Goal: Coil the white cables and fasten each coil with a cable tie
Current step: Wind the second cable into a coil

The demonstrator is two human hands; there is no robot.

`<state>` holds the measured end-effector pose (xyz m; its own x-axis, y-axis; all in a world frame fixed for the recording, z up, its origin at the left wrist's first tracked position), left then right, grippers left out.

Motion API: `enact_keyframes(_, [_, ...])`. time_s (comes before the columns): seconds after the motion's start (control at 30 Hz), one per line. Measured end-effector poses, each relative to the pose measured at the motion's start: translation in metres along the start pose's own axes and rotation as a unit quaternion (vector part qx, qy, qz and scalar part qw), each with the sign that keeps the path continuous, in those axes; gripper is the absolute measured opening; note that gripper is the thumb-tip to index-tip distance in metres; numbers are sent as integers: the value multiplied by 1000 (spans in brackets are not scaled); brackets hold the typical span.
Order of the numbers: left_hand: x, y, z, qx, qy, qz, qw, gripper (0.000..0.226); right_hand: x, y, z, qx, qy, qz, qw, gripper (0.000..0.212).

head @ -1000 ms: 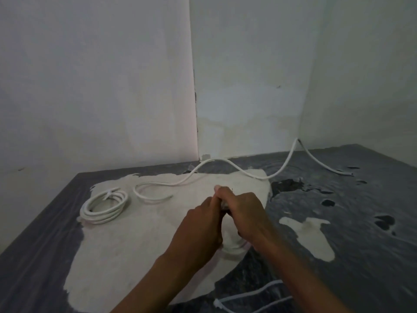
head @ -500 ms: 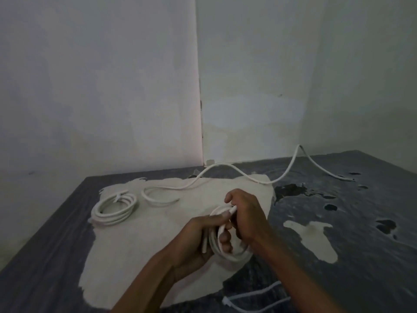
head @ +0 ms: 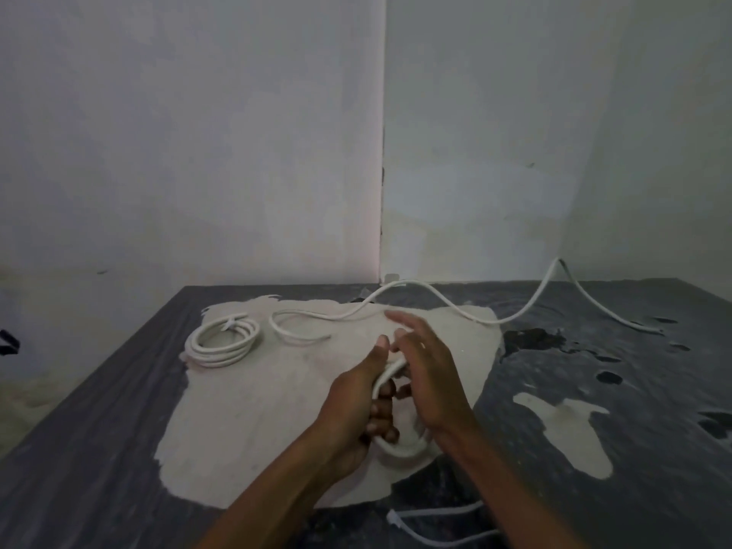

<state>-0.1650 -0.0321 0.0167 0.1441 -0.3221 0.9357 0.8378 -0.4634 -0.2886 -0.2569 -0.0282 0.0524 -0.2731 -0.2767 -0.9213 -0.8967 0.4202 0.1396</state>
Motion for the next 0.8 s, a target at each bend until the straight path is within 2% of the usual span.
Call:
enact_keyframes(0.03, [-1,2,-2,3,7,1,1000,63,-7,5,-1,16,24,17,999,24])
enact_keyframes(0.1, [-1,8,-7,13,10,1,1000,60,-35,11,2,21,156,145,977,24])
enact_keyframes(0.17, [-1,19,-9,35,6,-31,999,55,-49,3,13,-19,269,315,910,28])
enact_keyframes(0.3, [0,37,-10,71,-5,-95,993,56,-65,-14,19,-92,350,522,772,44])
enact_keyframes(0.37, [4,39,-10,70,-9,-100,993,55,-77,-28,19,-103,411,587,690,39])
enact_keyframes(0.47, [10,36,-9,62,-13,-52,997,52,-92,-41,26,-90,495,604,618,27])
enact_keyframes(0.53, [11,36,-6,68,-5,-4,998,49,-95,-46,33,-95,528,596,597,23])
enact_keyframes(0.63, [9,37,-3,81,0,29,996,48,-95,-50,33,-121,546,584,589,20])
enact_keyframes(0.73, [8,37,-2,85,5,29,996,47,-93,-54,32,-169,560,578,569,19])
enact_keyframes(0.8, [10,37,-3,88,3,14,996,47,-95,-57,31,-174,568,580,557,16])
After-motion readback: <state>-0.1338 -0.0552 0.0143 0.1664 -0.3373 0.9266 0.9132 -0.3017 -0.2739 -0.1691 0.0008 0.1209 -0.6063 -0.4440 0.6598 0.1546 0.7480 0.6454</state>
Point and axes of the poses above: each hand's wrist, its own z-axis away from the middle knuckle, its own y-axis out of the back of the hand, x = y × z, the point moved 10 cm from there along -z, towards the middle knuckle, and after that the axes turned 1 degree about -z, right-handed, at the moved point
